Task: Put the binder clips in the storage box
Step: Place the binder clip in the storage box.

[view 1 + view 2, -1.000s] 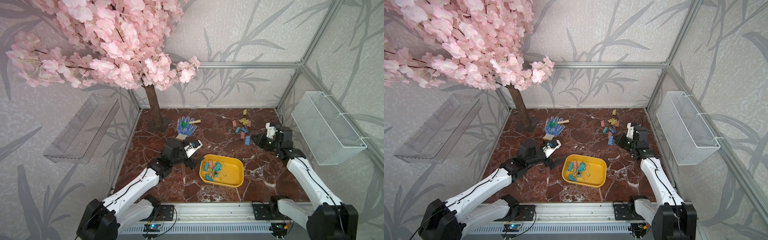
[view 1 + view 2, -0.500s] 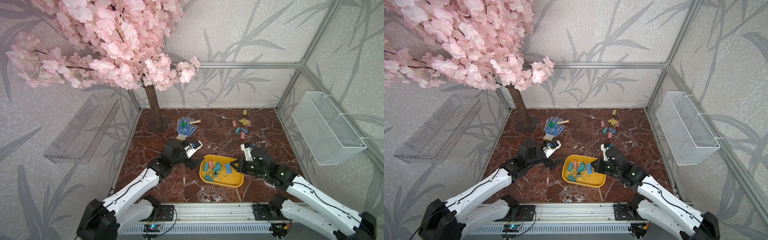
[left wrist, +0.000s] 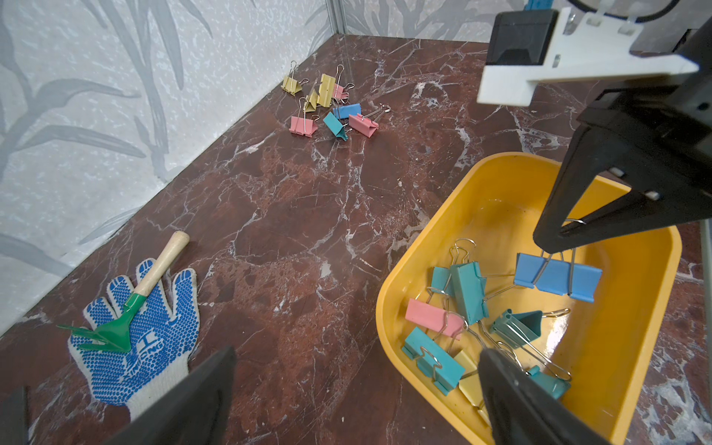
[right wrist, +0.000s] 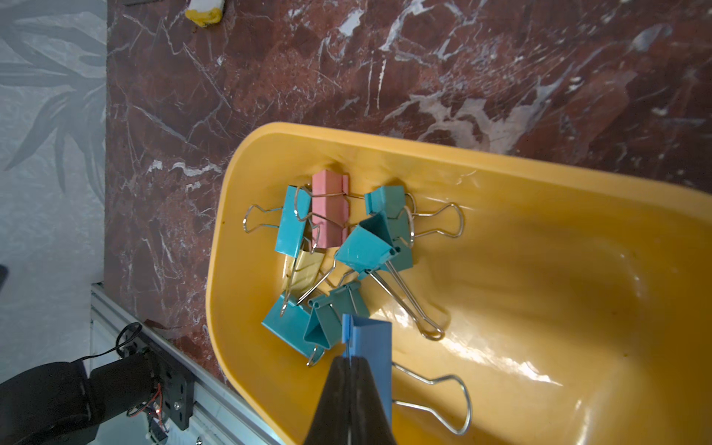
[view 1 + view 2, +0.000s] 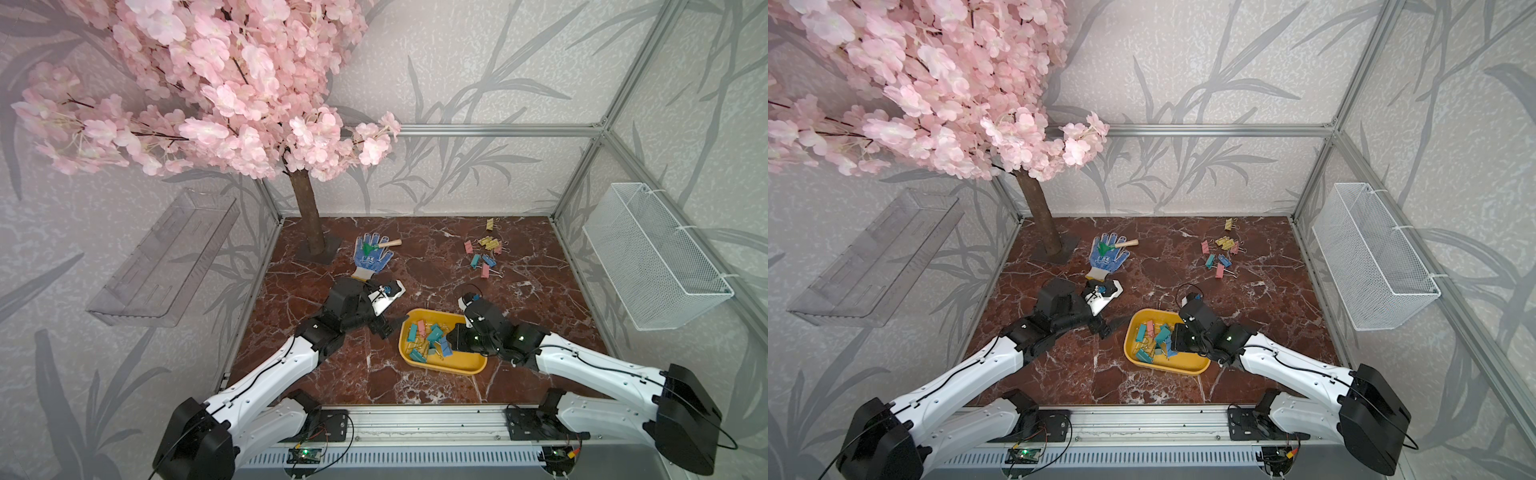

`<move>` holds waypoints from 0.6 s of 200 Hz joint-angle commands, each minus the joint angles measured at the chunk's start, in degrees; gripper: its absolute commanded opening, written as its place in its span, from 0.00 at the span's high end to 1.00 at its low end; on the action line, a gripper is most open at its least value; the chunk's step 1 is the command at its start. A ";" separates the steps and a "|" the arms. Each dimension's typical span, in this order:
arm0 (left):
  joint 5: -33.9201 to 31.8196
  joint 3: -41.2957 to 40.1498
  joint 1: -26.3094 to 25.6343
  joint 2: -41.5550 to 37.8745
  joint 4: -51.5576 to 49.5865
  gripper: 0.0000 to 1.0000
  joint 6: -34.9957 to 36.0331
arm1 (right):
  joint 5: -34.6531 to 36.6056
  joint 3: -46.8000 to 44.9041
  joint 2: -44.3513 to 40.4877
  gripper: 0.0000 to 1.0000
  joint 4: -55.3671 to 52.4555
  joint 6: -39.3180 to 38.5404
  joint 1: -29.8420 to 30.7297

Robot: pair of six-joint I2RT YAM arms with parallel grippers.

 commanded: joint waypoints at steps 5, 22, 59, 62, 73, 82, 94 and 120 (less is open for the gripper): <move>-0.07 -0.52 -0.31 -0.74 -0.12 0.00 0.68 | 1.89 -1.08 0.50 0.90 -1.78 -2.06 1.27; -0.08 -0.69 -0.32 -0.73 -0.04 0.00 0.67 | 1.43 0.35 0.76 0.86 -3.38 -3.83 1.41; 0.81 -0.66 -0.44 -1.11 0.22 0.00 0.23 | 9.21 7.59 -0.59 0.67 -8.60 -10.24 0.60; 0.80 -0.74 -0.44 -1.24 0.26 0.00 0.24 | 9.85 8.22 -0.77 0.67 -8.68 -10.96 0.03; 0.60 -1.04 -0.43 -1.90 0.56 0.00 0.33 | 10.05 11.40 -0.78 0.67 -8.64 -13.48 -3.83; 0.45 -1.21 -0.41 -2.33 0.83 0.00 0.28 | 8.09 14.06 -0.04 0.67 -8.22 -15.32 -8.69; 0.55 -0.84 -0.36 -2.65 1.09 0.00 -0.42 | 6.60 16.91 1.78 0.67 -6.84 -17.86 -15.32; 0.63 -0.43 -0.41 -2.76 1.81 0.00 -2.73 | 0.08 22.94 10.79 0.66 -3.67 -18.76 -29.57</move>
